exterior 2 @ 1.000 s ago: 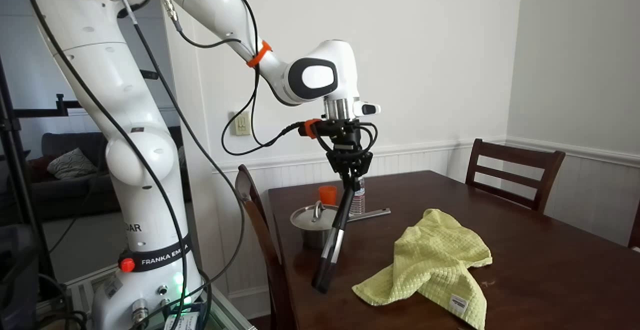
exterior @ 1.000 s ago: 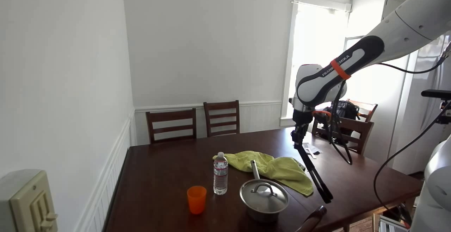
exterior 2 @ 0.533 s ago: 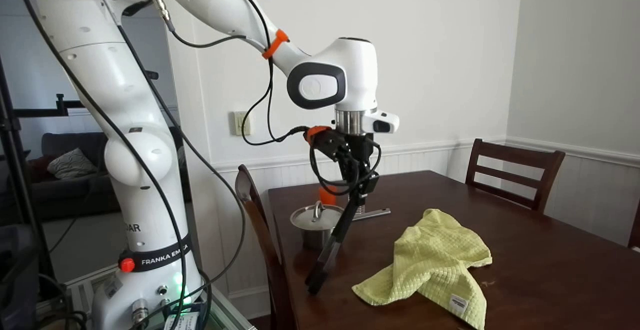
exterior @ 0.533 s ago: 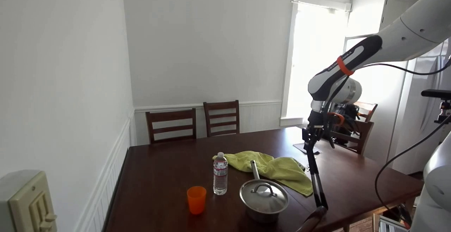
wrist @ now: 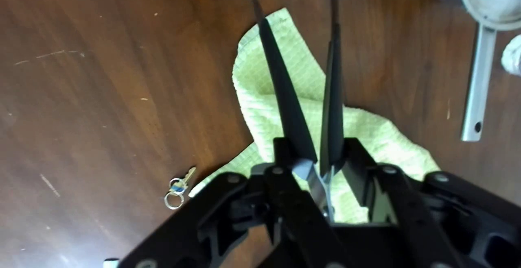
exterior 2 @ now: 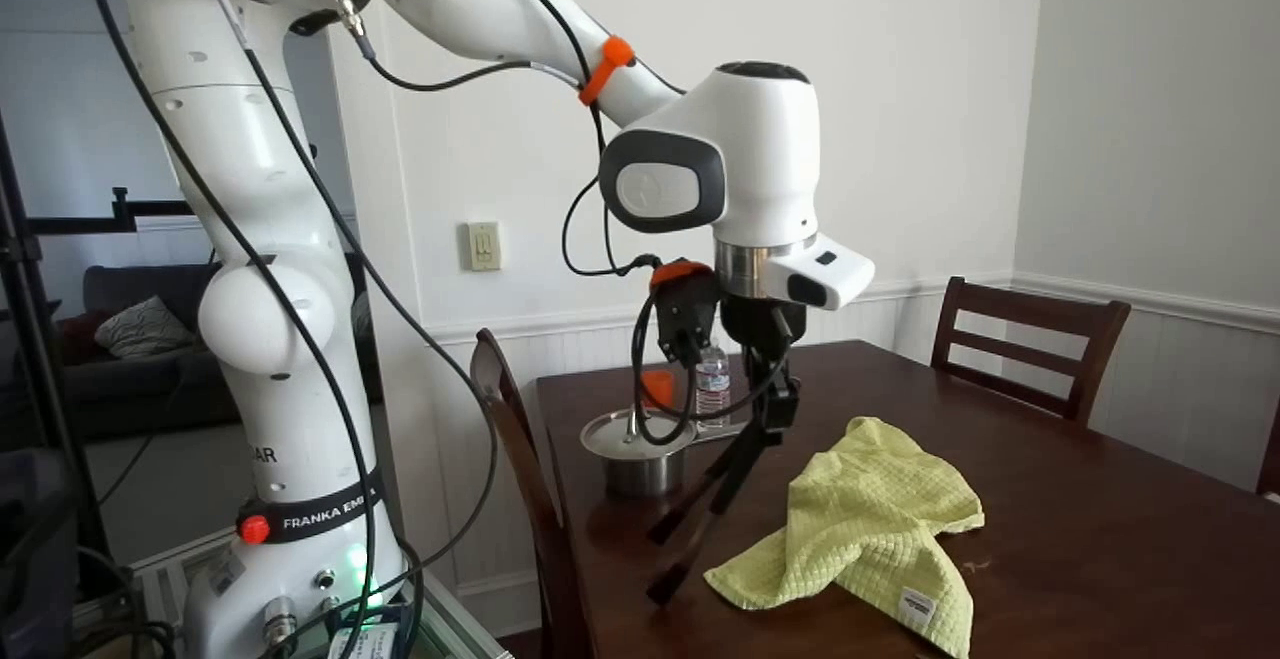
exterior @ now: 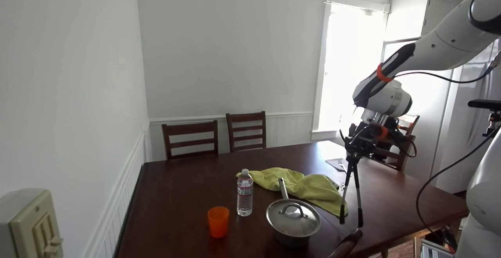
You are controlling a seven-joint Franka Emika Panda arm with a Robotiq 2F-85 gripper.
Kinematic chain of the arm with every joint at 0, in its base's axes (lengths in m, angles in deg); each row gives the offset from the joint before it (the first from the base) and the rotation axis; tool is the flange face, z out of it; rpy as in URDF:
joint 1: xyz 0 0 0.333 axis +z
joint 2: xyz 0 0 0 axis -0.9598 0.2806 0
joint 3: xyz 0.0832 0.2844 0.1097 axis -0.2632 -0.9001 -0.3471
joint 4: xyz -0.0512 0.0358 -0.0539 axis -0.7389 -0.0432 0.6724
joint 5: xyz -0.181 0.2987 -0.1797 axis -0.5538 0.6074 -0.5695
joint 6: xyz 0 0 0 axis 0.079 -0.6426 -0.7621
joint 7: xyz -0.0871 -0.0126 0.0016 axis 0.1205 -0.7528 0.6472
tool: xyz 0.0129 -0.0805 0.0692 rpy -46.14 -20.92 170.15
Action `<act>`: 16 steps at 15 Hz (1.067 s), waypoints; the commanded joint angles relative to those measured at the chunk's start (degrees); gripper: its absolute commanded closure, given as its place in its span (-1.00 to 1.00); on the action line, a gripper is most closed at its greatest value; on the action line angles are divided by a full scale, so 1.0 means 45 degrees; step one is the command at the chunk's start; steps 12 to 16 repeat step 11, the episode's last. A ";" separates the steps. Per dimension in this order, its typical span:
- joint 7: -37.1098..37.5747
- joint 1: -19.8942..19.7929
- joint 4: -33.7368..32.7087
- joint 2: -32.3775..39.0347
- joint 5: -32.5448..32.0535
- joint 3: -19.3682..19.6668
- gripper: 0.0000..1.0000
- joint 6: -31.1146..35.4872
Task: Move the tongs to the right
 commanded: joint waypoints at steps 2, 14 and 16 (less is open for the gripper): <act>0.2719 -0.0620 -0.2298 0.2057 0.0122 -0.0260 -0.52 -0.0294; 0.5001 0.0214 -0.1884 0.0989 -0.3578 -0.2190 -1.00 -0.0383; 0.5001 0.0214 -0.1884 0.0989 -0.3578 -0.2190 -1.00 -0.0383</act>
